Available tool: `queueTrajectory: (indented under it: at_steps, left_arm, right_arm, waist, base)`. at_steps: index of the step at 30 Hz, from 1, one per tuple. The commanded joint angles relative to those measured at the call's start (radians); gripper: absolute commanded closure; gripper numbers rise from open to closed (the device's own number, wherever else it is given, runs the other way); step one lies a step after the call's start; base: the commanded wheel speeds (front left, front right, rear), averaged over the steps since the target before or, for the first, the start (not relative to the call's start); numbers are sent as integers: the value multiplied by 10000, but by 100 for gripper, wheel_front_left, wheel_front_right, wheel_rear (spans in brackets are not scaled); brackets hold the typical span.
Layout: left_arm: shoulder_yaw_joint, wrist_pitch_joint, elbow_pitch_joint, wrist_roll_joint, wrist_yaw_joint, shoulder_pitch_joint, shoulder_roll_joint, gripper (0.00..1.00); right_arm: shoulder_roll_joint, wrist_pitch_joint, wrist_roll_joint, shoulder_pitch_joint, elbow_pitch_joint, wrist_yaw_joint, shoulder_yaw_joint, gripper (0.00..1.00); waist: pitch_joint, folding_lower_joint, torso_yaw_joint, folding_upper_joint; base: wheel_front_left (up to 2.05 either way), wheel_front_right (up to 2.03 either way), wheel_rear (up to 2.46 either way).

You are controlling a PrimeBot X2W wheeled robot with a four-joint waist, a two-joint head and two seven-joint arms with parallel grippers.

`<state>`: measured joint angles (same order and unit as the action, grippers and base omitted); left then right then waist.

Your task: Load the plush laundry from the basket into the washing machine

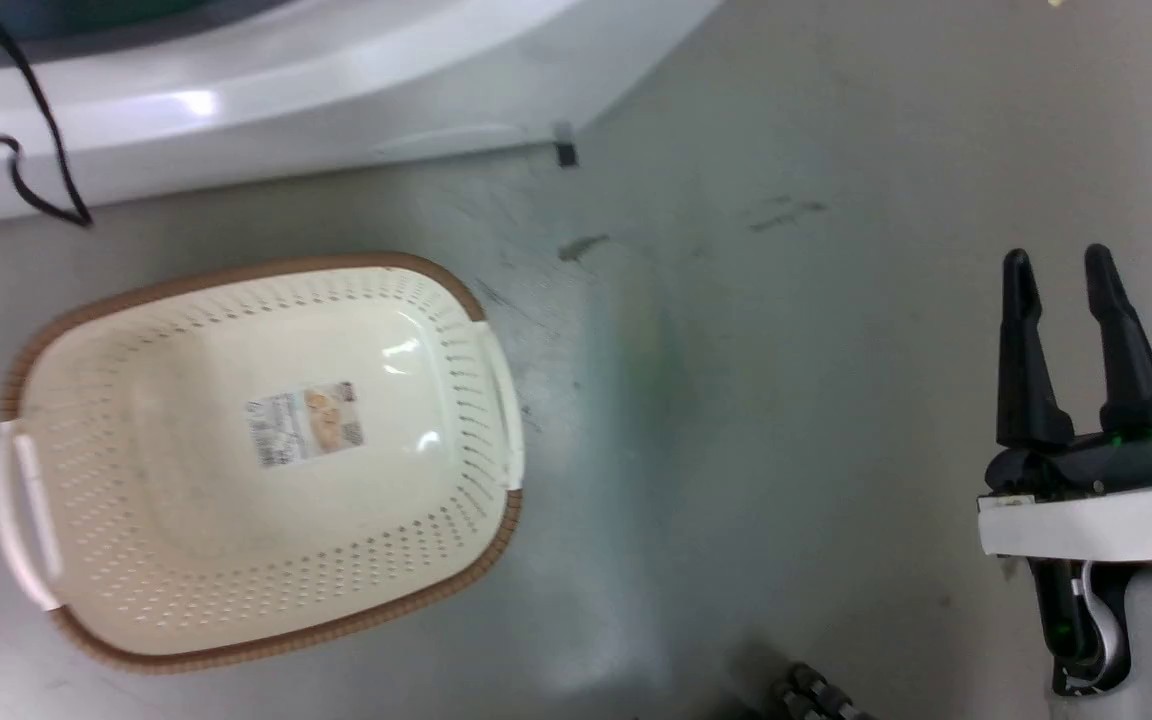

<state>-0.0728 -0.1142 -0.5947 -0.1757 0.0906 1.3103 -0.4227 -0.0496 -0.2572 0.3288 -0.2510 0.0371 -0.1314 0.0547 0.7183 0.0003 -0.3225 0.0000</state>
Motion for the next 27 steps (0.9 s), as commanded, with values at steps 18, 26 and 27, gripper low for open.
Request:
queueTrajectory:
  at_steps: [18,26,27]
  left_arm:
    - [-636,1044,-3759,350,-102,1340,85,0]
    - [-939,3143,-4201,83,173,-171,698,0]
    - [-958,3331,-4174,18,198,-437,808,0]
  right_arm:
    - [-6,-46,-52,-417,-70,7,202,0]
    - [-6,-46,-760,-70,-60,7,823,0]
    - [-6,-46,-872,23,-51,7,880,0]
  waist:
    - [4,-3,-42,0]
    - [-1932,-3,774,0]
    - [-2193,-3,886,0]
  base:
    - [0,0,0]
    - [0,0,0]
    - [0,0,0]
